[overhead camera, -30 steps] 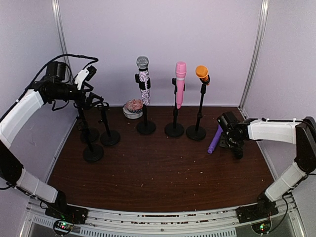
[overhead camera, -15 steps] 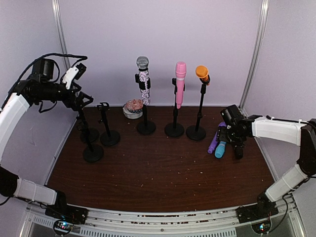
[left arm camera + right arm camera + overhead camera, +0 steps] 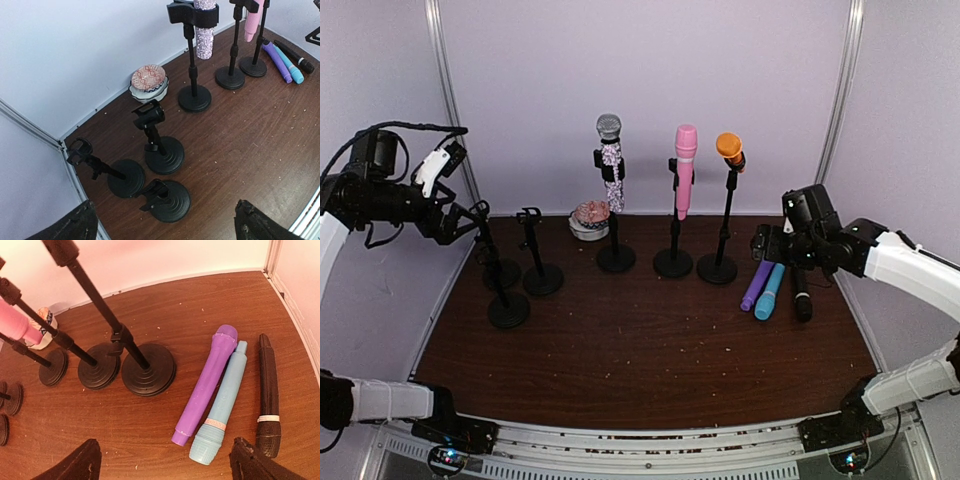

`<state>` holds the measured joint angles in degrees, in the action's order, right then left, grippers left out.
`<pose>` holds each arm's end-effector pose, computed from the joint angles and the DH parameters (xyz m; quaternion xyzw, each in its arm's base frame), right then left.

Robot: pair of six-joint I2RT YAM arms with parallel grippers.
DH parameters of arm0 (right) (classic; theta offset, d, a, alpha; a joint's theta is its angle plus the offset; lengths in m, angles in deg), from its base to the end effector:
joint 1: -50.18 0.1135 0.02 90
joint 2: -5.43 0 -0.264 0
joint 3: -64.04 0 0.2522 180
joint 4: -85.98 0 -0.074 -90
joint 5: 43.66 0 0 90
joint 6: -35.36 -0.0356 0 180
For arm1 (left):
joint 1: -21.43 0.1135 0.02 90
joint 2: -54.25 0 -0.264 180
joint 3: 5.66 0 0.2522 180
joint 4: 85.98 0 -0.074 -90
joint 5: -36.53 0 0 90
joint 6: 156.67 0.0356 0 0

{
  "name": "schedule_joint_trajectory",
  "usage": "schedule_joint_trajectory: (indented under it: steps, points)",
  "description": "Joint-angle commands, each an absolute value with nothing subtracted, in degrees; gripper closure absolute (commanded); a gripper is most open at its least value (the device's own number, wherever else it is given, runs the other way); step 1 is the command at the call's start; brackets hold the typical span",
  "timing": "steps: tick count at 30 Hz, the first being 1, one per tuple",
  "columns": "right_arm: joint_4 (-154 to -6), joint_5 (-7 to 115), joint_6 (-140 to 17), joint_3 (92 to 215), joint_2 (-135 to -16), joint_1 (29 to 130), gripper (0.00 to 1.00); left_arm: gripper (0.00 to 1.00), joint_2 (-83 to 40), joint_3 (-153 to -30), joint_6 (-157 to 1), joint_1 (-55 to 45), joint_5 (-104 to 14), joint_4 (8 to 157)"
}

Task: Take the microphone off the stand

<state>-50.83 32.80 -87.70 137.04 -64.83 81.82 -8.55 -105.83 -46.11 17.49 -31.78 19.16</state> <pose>0.2303 0.1321 0.3036 0.0606 0.9009 0.1322 0.4088 0.1834 -0.0258 0.4362 0.2682 0.8431 -0.1042 0.4543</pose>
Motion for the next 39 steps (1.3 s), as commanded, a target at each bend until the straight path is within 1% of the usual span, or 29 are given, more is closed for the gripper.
schedule_joint_trajectory:
  steps: [1, 8, 12, 15, 18, 23, 27, 29, 33, 35, 37, 39]
  points:
    - [-49.0, 30.7, -85.4, 141.5, -62.6, 84.4, 0.08, 0.02, -7.4, -104.7, -45.0, 19.2, -30.4, 18.1]
    - [-46.2, 27.0, -83.3, 149.6, -58.5, 88.7, 0.06, 0.02, -9.6, -105.4, -46.7, 19.2, -28.7, 18.0]
    - [-45.0, 24.1, -81.6, 155.7, -58.9, 90.4, 0.05, 0.02, -10.1, -105.9, -47.7, 19.2, -26.3, 17.9]
    - [-43.5, 20.2, -78.7, 161.5, -62.1, 92.2, 0.04, 0.02, -10.1, -106.3, -48.2, 19.2, -25.0, 17.9]
    - [-43.1, 16.5, -74.7, 167.3, -66.4, 94.5, 0.00, 0.02, -10.6, -105.6, -48.0, 19.2, -22.8, 17.9]
    - [-44.8, 11.7, -68.1, 174.5, -73.9, 98.2, 0.00, 0.02, -13.6, -106.0, -47.8, 19.2, -18.9, 18.0]
    - [-43.5, 7.3, -66.0, 182.4, -81.5, 99.4, 0.00, 0.02, -15.2, -106.7, -47.9, 19.2, -16.7, 18.6]
    - [-43.5, 5.7, -65.7, 186.0, -85.1, 99.5, 0.02, 0.02, -15.9, -107.1, -47.8, 19.2, -16.4, 18.6]
    - [-44.6, 2.8, -63.5, 191.4, -91.2, 99.4, 0.10, 0.02, -16.5, -107.2, -47.1, 19.2, -15.0, 18.9]
    - [-42.8, 1.0, -63.3, 194.6, -94.7, 98.7, 0.13, 0.02, -16.7, -107.3, -47.0, 19.1, -14.5, 18.9]
    - [-40.8, 0.0, -63.7, 195.9, -96.0, 97.6, 0.16, 0.02, -16.8, -107.5, -47.0, 19.2, -14.2, 19.2]
    - [-41.9, -0.3, -63.3, 194.7, -95.2, 97.0, 0.19, 0.02, -16.8, -107.6, -47.3, 19.2, -14.0, 19.4]
